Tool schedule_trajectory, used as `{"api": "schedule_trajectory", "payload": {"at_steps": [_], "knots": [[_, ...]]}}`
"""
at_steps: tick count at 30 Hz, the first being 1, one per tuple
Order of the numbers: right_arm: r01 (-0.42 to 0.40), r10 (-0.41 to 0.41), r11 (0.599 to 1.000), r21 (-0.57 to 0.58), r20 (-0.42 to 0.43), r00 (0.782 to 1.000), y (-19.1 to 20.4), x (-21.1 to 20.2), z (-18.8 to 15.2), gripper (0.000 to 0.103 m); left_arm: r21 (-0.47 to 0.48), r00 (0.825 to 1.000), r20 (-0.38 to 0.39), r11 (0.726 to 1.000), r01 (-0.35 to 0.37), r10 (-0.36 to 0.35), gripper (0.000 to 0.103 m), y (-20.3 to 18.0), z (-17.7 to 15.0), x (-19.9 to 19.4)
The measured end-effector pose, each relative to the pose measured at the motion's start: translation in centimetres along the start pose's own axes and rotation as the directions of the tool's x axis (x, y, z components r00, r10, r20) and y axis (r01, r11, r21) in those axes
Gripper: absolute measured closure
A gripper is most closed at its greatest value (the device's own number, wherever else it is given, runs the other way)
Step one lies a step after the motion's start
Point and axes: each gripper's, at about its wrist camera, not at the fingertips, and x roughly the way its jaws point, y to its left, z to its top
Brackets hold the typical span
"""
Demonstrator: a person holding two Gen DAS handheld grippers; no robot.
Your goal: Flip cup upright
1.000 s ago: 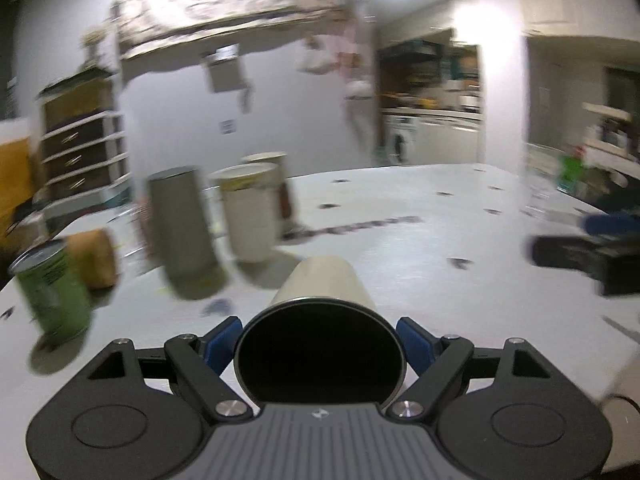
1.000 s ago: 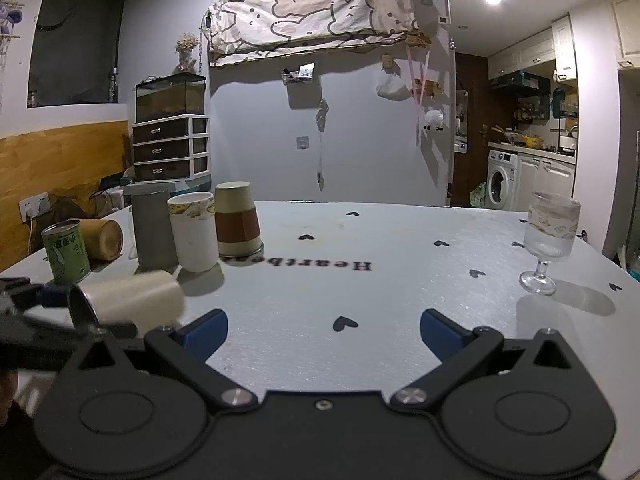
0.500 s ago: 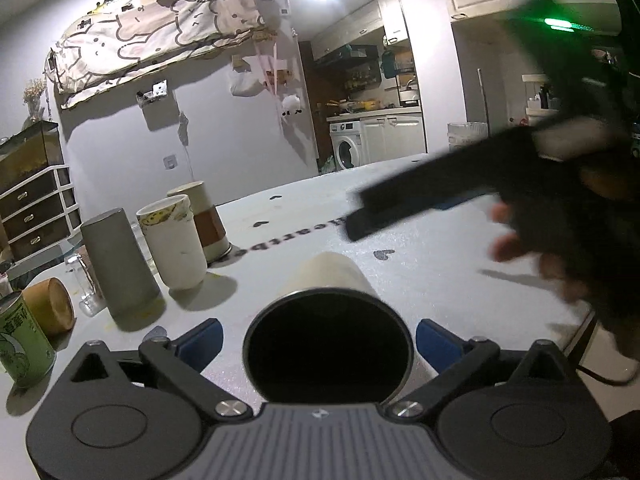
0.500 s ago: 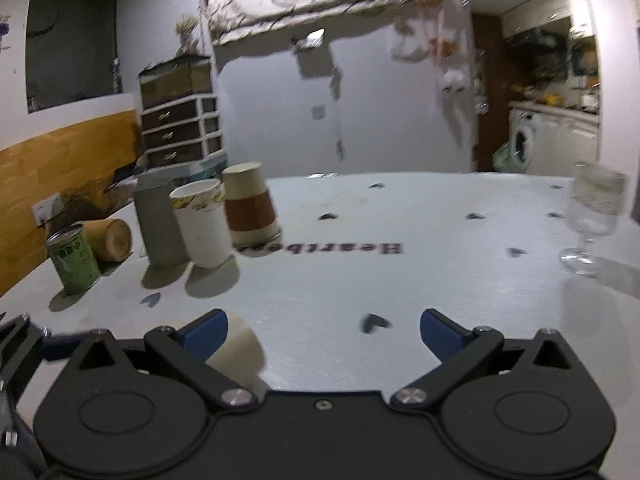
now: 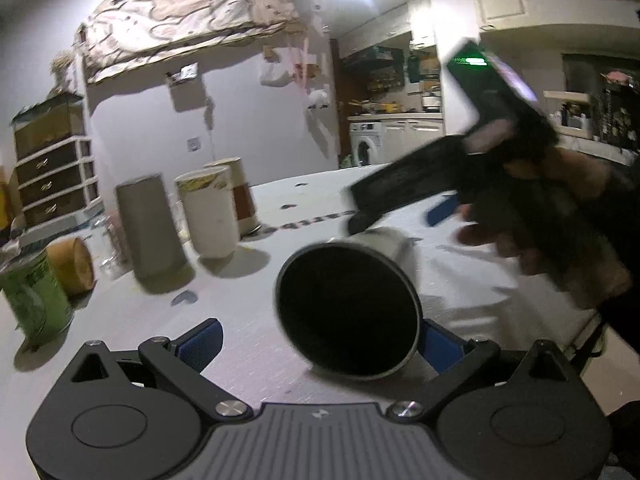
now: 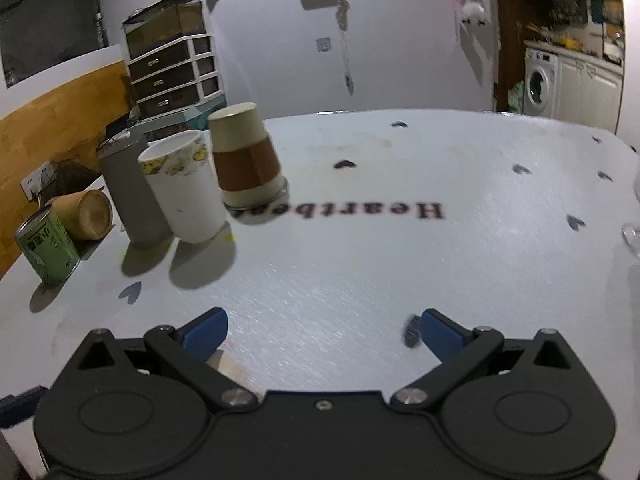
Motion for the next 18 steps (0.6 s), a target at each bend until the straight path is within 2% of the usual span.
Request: {"api": "schedule_trajectory", "payload": {"at_steps": [5, 9, 15, 18], "knots": [[0.014, -0.012, 0.999, 0.045, -0.042, 0.999, -2.4, -1.4, -1.2, 0.0, -0.06, 0.999, -0.016, 0.998, -0.034, 0.033, 0.001, 1.5, -0.1, 0.5], [-0.061, 0.07, 0.992, 0.115, -0.078, 0.994, -3.7, -2.7, -3.0, 0.0, -0.106, 0.998, -0.012, 0.993, -0.059, 0.058, 0.001, 2.4, 0.3, 0.9], [-0.108, 0.113, 0.99, 0.087, -0.056, 0.992, -2.8, -4.5, -4.8, 0.0, -0.149, 0.994, -0.02, 0.983, -0.11, 0.108, 0.001, 3.5, 0.7, 1.3], [-0.056, 0.057, 0.994, 0.089, -0.008, 0.998, -3.0, -4.7, -3.6, 0.0, -0.161, 0.993, -0.024, 0.98, -0.114, 0.112, 0.001, 4.1, 0.6, 1.2]]}}
